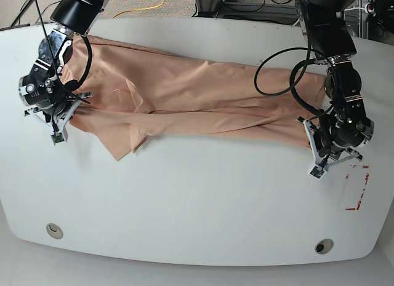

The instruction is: Layout the t-shirt on the table in an organized manner, then fold the t-shirt properly

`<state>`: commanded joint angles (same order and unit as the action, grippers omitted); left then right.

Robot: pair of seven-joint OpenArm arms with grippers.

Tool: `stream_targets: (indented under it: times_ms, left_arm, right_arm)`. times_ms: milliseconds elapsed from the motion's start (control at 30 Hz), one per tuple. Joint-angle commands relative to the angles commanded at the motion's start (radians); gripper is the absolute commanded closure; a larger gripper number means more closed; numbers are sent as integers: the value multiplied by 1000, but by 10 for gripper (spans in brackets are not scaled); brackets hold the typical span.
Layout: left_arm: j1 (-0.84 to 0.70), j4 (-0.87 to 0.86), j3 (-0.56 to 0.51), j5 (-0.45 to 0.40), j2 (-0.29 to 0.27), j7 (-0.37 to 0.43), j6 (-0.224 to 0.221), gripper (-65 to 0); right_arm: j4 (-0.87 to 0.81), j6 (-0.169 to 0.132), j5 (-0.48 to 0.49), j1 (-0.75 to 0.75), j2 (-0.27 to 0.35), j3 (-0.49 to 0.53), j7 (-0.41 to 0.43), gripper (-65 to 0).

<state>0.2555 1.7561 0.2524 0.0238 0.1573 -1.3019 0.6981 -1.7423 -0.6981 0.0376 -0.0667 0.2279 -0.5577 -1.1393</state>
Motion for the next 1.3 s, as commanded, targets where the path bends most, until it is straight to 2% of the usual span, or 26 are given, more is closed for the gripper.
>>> stream_targets:
  times_ms: [400, 700, 867, 1000, 1167, 1300]
  left_arm:
    - [94, 38, 2, -2, 20, -44, 0, -22]
    - [150, 34, 3, -3, 21, -44, 0, -26]
    - [144, 34, 3, -3, 21, -94, 0, -104]
    - [117, 40, 5, -2, 21, -94, 0, -143]
    - [23, 48, 5, 0, 21, -94, 0, -225]
    - [-21, 66, 3, 0, 18, -94, 0, -246]
  right_arm:
    - [-2, 0, 0, 0, -2, 2, 0, -19]
    - [-3, 0, 0, 0, -2, 2, -2, -19]
    - [-3, 0, 0, 0, -2, 0, -2, -19]
    - [-3, 0, 0, 0, -2, 0, -2, -19]
    - [0, 0, 0, 0, -2, 0, -2, -19]
    - [0, 0, 0, 0, -2, 0, -2, -19]
